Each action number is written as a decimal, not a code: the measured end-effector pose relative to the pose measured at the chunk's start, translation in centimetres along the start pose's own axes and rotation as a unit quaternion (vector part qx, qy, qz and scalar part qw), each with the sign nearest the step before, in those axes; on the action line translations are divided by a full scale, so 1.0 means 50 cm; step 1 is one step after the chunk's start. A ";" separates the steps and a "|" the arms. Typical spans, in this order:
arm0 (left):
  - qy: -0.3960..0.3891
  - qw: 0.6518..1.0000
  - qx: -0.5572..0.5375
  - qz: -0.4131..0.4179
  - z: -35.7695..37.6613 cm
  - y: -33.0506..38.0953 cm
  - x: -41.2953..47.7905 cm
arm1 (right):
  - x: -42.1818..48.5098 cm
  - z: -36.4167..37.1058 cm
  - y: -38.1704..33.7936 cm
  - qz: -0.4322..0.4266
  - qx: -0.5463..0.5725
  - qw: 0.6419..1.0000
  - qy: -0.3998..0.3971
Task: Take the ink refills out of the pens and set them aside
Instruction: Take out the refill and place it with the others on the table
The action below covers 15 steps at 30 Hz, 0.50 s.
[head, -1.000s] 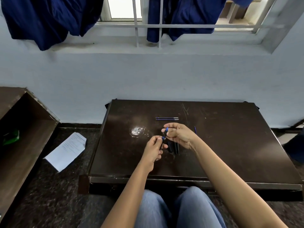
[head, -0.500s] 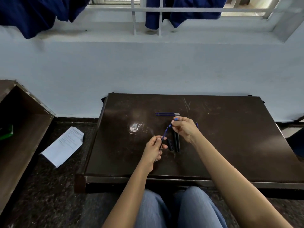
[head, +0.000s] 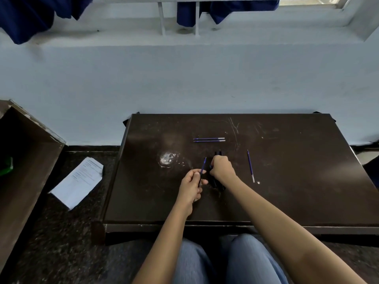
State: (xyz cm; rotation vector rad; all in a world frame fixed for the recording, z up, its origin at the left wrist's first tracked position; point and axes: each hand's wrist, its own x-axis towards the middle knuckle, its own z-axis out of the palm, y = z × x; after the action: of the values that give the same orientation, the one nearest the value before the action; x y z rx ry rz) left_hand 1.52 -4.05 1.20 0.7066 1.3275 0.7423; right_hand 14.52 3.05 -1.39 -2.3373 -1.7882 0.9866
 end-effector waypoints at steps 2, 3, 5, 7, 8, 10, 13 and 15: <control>0.001 1.000 -0.003 -0.004 0.000 0.001 0.003 | -0.007 -0.001 -0.002 0.001 0.000 1.000 0.018; 0.002 1.000 -0.004 -0.004 0.000 0.001 0.005 | -0.013 -0.005 -0.003 0.002 0.016 0.999 0.035; 0.004 1.000 -0.005 0.001 0.000 0.004 0.008 | -0.030 -0.010 -0.004 -0.004 0.098 0.993 0.061; 0.002 1.000 -0.003 0.013 0.001 0.004 0.012 | -0.055 -0.015 -0.009 0.022 0.269 0.963 0.017; 0.003 1.000 0.003 0.021 0.002 0.004 0.015 | -0.069 -0.018 -0.015 0.052 0.375 0.925 -0.038; 0.011 0.999 0.021 0.036 0.005 0.003 0.019 | -0.090 -0.022 -0.022 0.088 0.523 0.838 -0.127; 0.010 0.998 0.027 0.047 0.011 0.004 0.025 | -0.087 -0.027 -0.024 0.091 0.554 0.818 -0.130; 0.007 0.999 0.023 0.039 0.016 0.006 0.027 | -0.072 -0.037 -0.029 0.098 0.556 0.818 -0.108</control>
State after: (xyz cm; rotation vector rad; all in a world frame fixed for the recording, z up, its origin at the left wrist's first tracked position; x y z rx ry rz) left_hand 2.42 -2.82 0.73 0.7956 1.3398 0.7819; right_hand 13.72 1.00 2.28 -1.6334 -0.5784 1.7256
